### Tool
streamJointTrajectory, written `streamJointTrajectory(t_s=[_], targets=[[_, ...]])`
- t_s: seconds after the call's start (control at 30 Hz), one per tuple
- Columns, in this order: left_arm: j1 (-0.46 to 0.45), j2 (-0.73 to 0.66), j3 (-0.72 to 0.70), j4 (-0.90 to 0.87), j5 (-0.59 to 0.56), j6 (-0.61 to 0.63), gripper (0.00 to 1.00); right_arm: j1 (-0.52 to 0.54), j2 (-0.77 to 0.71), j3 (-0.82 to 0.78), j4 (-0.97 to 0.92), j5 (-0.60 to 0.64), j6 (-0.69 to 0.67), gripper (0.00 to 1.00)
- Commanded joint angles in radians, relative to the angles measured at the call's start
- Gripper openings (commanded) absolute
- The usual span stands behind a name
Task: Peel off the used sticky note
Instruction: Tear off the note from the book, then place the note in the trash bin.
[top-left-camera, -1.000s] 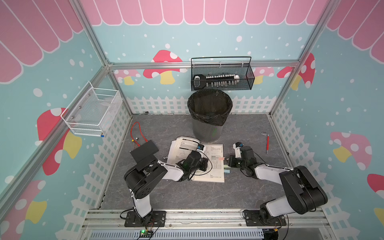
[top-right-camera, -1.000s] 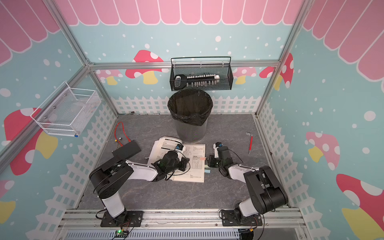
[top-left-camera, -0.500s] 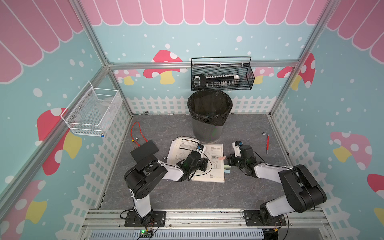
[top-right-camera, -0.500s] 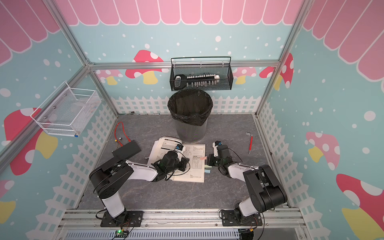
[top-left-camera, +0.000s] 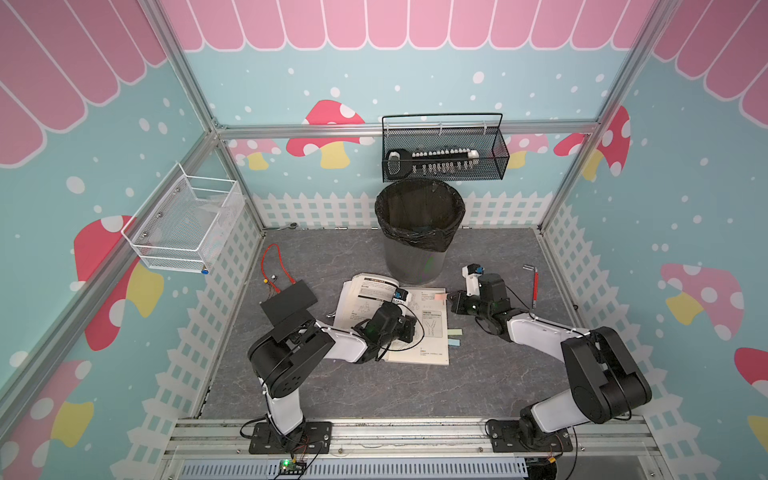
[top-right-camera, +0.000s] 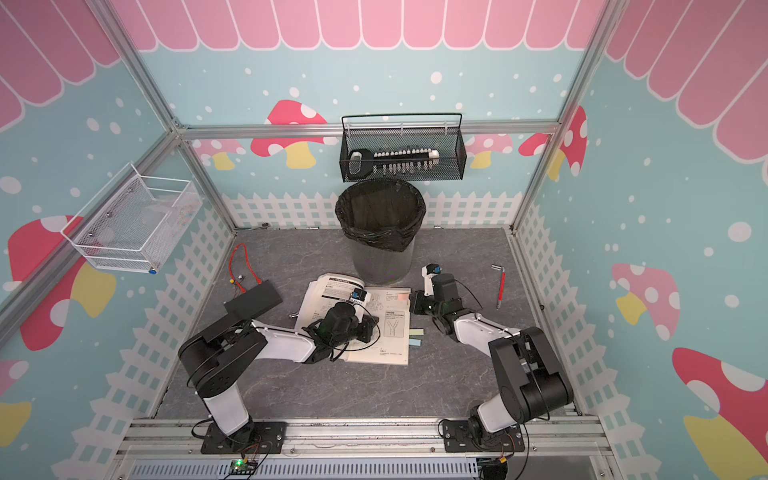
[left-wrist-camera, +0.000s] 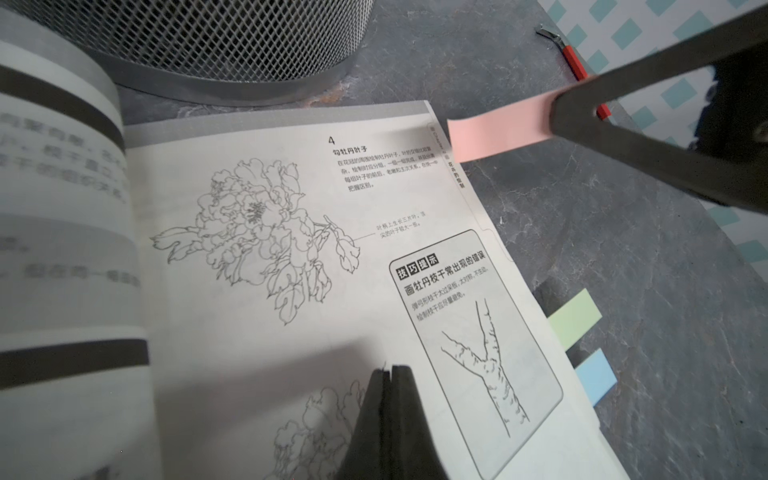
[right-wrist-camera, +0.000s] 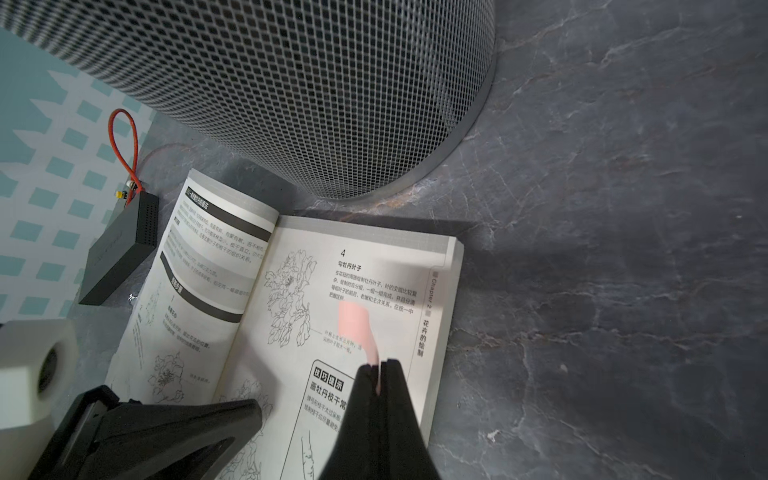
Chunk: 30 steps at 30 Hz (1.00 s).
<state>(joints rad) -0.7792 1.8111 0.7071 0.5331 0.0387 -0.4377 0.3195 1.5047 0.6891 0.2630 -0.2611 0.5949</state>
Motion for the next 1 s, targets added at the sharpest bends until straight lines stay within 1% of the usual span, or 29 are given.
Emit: streamJointTrajectory(t_s=[0.0, 0.07, 0.2, 0.3, 0.37, 0.47, 0.73, 0.8, 0.93, 0.97], targets=[[0.009, 0.033, -0.031, -0.052, -0.004, -0.006, 0.00, -0.005, -0.006, 0.040, -0.057, 0.015, -0.026, 0.00], [0.009, 0.031, -0.035, -0.051, -0.010, -0.007, 0.00, -0.005, -0.053, 0.056, -0.082, -0.006, -0.027, 0.00], [0.009, 0.026, -0.046, -0.051, -0.018, -0.008, 0.00, -0.001, -0.236, 0.141, -0.194, -0.029, -0.060, 0.00], [0.011, 0.024, -0.064, -0.044, -0.015, -0.020, 0.00, -0.002, -0.324, 0.288, -0.320, -0.011, -0.112, 0.00], [0.011, 0.021, -0.085, -0.035, -0.007, -0.033, 0.00, -0.002, -0.319, 0.414, -0.403, -0.011, -0.149, 0.00], [0.011, 0.008, -0.122, -0.016, -0.001, -0.058, 0.00, -0.002, -0.256, 0.575, -0.458, -0.028, -0.185, 0.00], [0.011, -0.048, -0.221, -0.002, 0.007, -0.118, 0.00, -0.002, 0.065, 0.916, -0.522, -0.035, -0.237, 0.01], [0.011, -0.064, -0.235, -0.008, 0.003, -0.128, 0.00, -0.002, 0.129, 0.980, -0.526, -0.046, -0.239, 0.09], [0.009, -0.085, -0.254, -0.018, 0.002, -0.147, 0.00, -0.001, 0.225, 1.090, -0.534, -0.060, -0.238, 0.33], [0.009, -0.089, -0.257, -0.020, 0.002, -0.148, 0.00, -0.002, 0.236, 1.107, -0.533, -0.061, -0.237, 0.36]])
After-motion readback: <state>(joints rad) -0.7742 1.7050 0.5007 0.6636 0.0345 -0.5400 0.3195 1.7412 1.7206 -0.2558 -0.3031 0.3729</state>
